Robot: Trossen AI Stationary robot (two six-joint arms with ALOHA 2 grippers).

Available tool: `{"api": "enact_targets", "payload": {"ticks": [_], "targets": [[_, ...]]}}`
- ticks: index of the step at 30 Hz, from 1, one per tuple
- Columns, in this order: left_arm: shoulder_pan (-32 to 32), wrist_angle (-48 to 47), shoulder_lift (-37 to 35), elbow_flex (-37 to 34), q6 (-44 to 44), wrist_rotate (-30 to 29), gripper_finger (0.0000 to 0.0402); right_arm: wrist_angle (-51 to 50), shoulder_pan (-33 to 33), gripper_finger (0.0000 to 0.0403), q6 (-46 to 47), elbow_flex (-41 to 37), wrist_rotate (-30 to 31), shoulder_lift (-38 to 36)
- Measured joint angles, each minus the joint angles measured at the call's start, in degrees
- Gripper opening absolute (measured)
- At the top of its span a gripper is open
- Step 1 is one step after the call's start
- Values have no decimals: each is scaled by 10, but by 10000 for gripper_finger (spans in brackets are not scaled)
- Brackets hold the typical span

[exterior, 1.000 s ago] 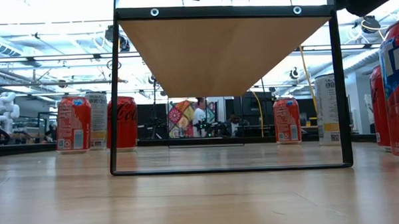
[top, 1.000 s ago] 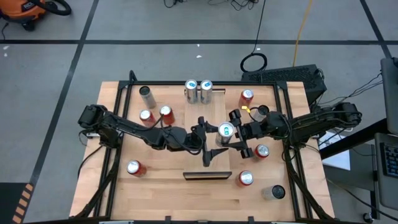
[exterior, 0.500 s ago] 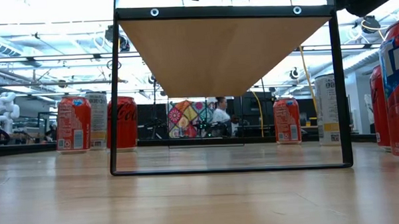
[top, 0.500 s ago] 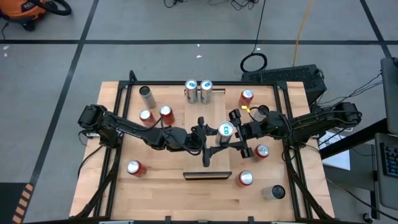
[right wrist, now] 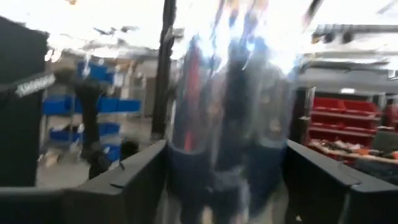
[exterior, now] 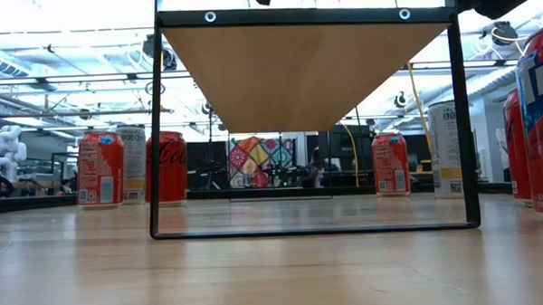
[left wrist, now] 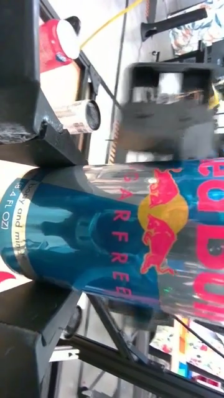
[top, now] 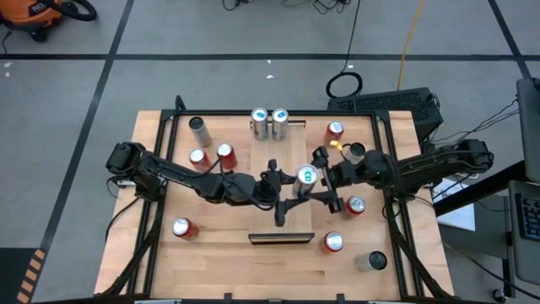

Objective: Place canned beverage on shelf
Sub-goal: Put the blue soda can on the shelf aligned with the other blue soda can

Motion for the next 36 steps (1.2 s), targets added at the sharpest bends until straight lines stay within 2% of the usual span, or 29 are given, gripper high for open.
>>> {"api": "enact_targets", "payload": {"ticks": [3, 6, 14, 19, 24, 36], "targets": [[1, -18, -5, 0, -2, -3, 240, -27, 0, 312, 3, 3, 39, -27], [1, -18, -5, 0, -2, -13, 240, -129, 0, 326, 3, 30, 58, -54], [1, -15, -6, 0, -1, -20, 240, -402, 5, 321, 1, 174, 64, -61], [1, -17, -6, 0, -1, -32, 240, -526, 5, 316, -3, 245, 77, -57], [1, -24, -6, 0, -1, -33, 240, -561, 5, 315, -10, 270, 76, -57], [1, -33, -6, 0, -1, -40, 240, -558, 5, 303, -19, 271, 75, -59]]}}
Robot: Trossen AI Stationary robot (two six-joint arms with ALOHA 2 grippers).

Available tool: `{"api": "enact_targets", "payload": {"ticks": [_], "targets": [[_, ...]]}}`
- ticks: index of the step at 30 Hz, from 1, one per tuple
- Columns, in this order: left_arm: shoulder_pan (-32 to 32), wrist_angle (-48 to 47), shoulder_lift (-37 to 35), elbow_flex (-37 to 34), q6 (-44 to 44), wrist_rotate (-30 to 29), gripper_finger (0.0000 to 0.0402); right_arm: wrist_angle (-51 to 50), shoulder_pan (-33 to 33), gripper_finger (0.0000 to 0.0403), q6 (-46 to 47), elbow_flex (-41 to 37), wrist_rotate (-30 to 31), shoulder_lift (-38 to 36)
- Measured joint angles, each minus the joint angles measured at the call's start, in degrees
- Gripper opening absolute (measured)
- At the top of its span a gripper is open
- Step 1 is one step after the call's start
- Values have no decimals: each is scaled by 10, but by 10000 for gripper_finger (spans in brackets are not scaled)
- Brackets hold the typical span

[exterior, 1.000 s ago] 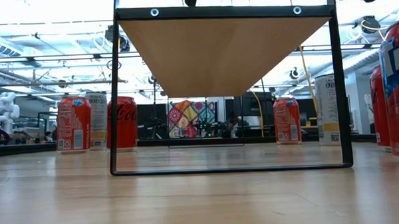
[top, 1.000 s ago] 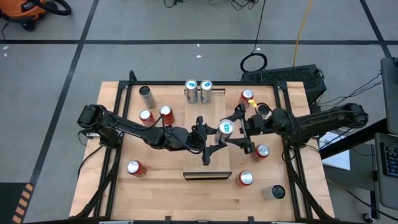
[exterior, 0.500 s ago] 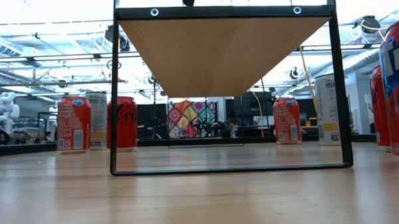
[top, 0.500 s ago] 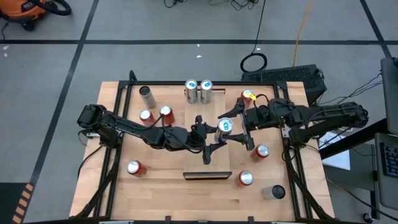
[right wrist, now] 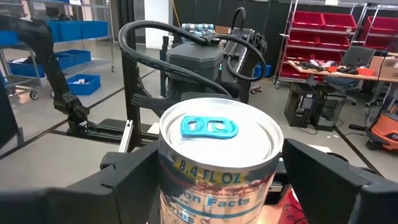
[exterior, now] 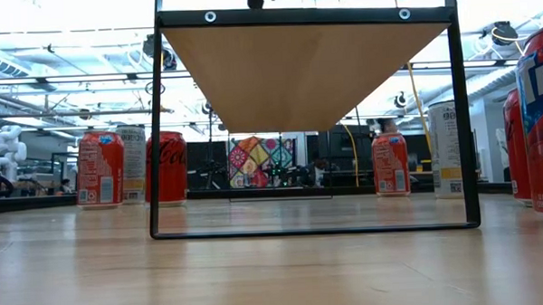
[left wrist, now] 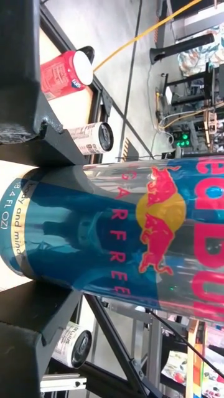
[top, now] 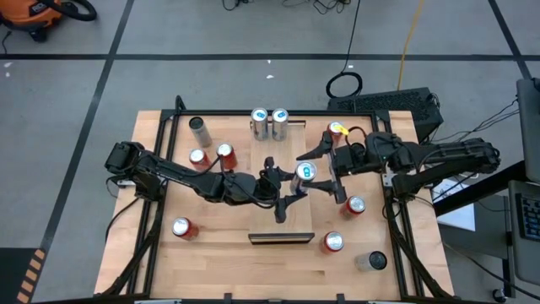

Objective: Place canned beverage on shelf
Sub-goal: Put the blue soda can on the shelf aligned with the other blue soda can

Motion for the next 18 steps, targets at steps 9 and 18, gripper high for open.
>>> {"api": "enact_targets", "payload": {"ticks": [9, 18], "targets": [[-1, -2, 0, 0, 2, -3, 240, 2, 11, 327, -11, 1, 2, -1], [0, -2, 0, 0, 1, -5, 240, 1, 11, 292, -12, 1, 1, -1]]}}
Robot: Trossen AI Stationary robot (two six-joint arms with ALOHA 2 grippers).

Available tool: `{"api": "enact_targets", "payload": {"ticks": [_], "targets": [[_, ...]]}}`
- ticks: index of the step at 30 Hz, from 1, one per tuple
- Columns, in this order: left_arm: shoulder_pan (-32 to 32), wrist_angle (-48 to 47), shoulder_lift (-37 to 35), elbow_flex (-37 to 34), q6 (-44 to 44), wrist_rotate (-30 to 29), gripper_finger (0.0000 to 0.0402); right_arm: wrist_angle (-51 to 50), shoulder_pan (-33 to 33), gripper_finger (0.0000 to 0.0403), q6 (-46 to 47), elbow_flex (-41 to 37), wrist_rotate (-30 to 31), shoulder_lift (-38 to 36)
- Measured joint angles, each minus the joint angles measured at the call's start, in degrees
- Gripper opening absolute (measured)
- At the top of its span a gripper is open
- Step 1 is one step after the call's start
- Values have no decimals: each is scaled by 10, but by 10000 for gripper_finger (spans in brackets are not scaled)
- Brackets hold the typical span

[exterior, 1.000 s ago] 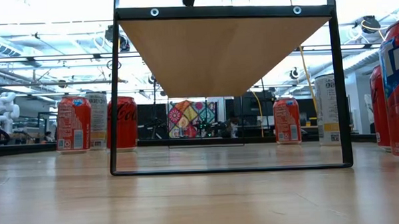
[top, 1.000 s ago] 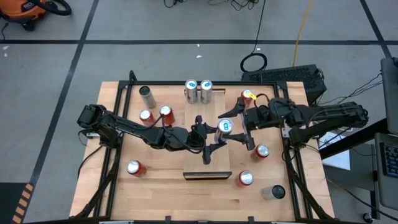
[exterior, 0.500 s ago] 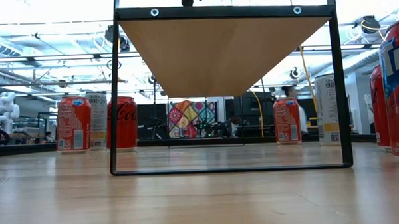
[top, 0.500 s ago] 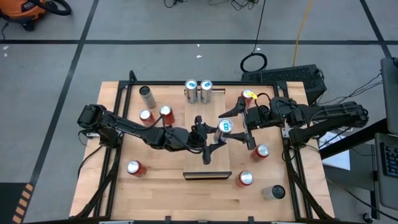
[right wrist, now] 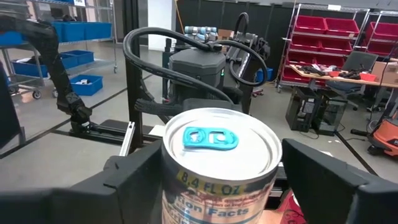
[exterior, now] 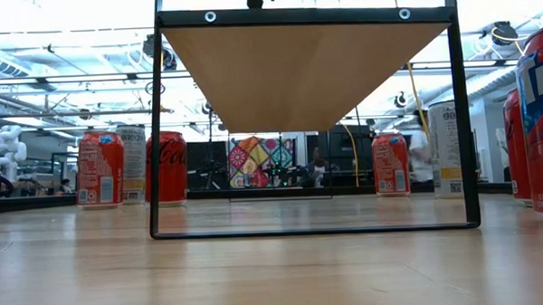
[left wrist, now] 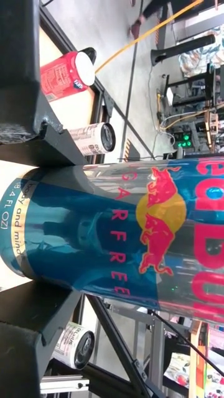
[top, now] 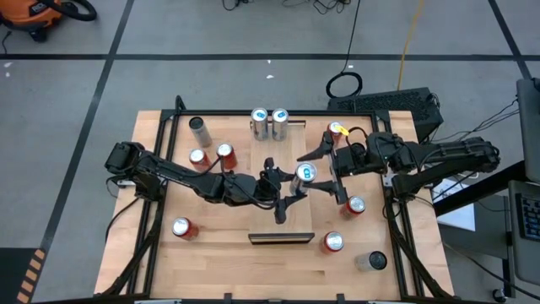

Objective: Place canned beverage on shelf
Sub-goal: Put the blue soda can on the shelf aligned with the other blue soda can

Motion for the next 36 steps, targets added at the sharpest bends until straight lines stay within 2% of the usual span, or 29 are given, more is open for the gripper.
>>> {"api": "enact_targets", "payload": {"ticks": [9, 18, 24, 30, 33, 36], "targets": [[0, 0, 0, 0, 0, -2, 243, -3, 0, 225, 1, 0, -1, 0], [0, -7, 0, 1, 4, -2, 332, -19, -1, 218, -6, -1, -1, 1], [-10, -92, -42, 1, 9, -7, 359, -51, -19, 216, -28, -1, -1, -6], [-36, -219, -101, 1, 3, -70, 360, -83, -59, 216, -64, -1, -4, -22], [-51, -275, -127, 1, 3, -124, 360, -102, -95, 216, -76, -1, -46, -25], [-64, -317, -152, 0, 6, -151, 360, -107, -139, 216, -78, -1, -102, -23]]}}
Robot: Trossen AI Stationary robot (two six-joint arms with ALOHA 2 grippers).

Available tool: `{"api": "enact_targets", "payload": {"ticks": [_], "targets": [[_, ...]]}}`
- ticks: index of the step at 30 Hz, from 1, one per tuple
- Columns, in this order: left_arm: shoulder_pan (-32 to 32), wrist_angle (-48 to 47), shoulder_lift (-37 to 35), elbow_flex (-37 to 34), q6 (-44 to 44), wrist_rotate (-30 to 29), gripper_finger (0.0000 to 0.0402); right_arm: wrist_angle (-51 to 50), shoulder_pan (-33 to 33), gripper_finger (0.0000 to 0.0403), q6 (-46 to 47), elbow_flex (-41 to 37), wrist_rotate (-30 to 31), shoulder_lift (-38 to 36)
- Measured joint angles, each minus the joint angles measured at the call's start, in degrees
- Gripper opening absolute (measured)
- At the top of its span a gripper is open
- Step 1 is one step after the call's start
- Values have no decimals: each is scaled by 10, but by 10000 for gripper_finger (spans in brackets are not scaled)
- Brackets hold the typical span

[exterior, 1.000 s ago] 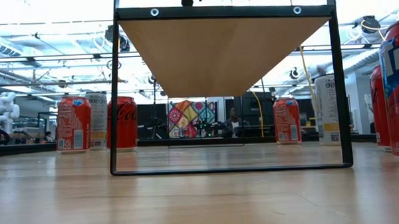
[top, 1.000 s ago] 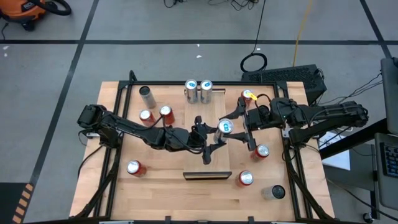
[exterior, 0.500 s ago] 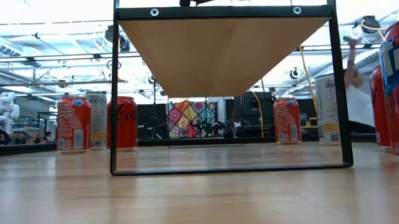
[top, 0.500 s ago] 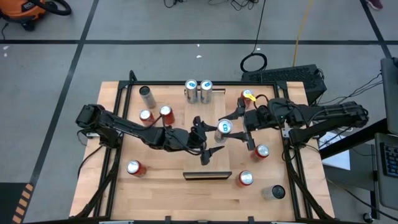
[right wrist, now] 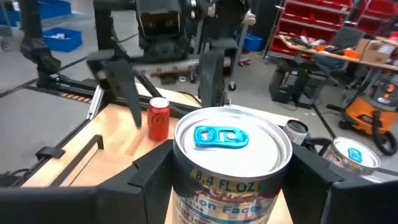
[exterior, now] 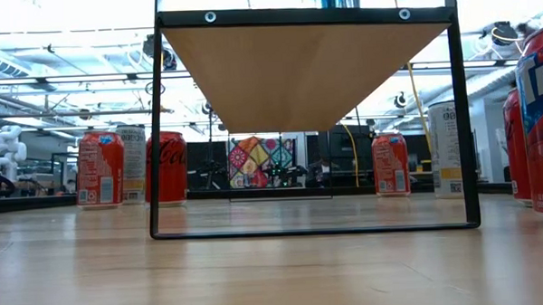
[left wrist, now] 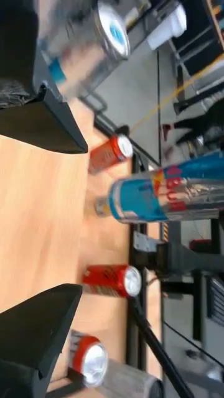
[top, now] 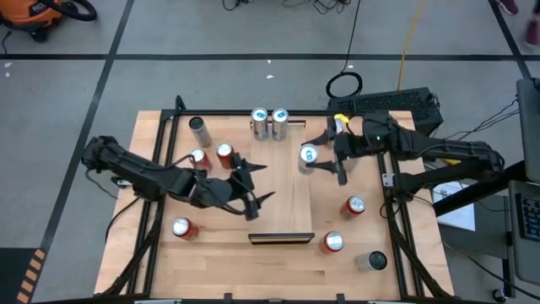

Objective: Place canned beverage on shelf
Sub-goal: Put the blue soda can on the shelf aligned with the other blue soda can

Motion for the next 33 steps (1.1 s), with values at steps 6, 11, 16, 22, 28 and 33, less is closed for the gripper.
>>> {"api": "enact_targets", "payload": {"ticks": [6, 11, 16, 22, 28, 33], "targets": [[-12, -35, -38, 0, 52, 4, 360, 5, -79, 215, -13, 0, -72, 6], [-11, -53, -50, 0, 78, 5, 360, 38, -131, 215, -21, -19, -137, 9], [3, -54, -49, 0, 101, 5, 360, 128, -170, 215, 1, -76, -142, 14], [51, 63, -66, -65, 165, 28, 360, 153, -209, 215, 11, -98, -186, 14], [114, 163, -112, -129, 172, 135, 360, 157, -227, 215, 18, -112, -202, 14], [121, 161, -149, -156, 145, 143, 360, 156, -230, 215, 17, -127, -202, 15]]}}
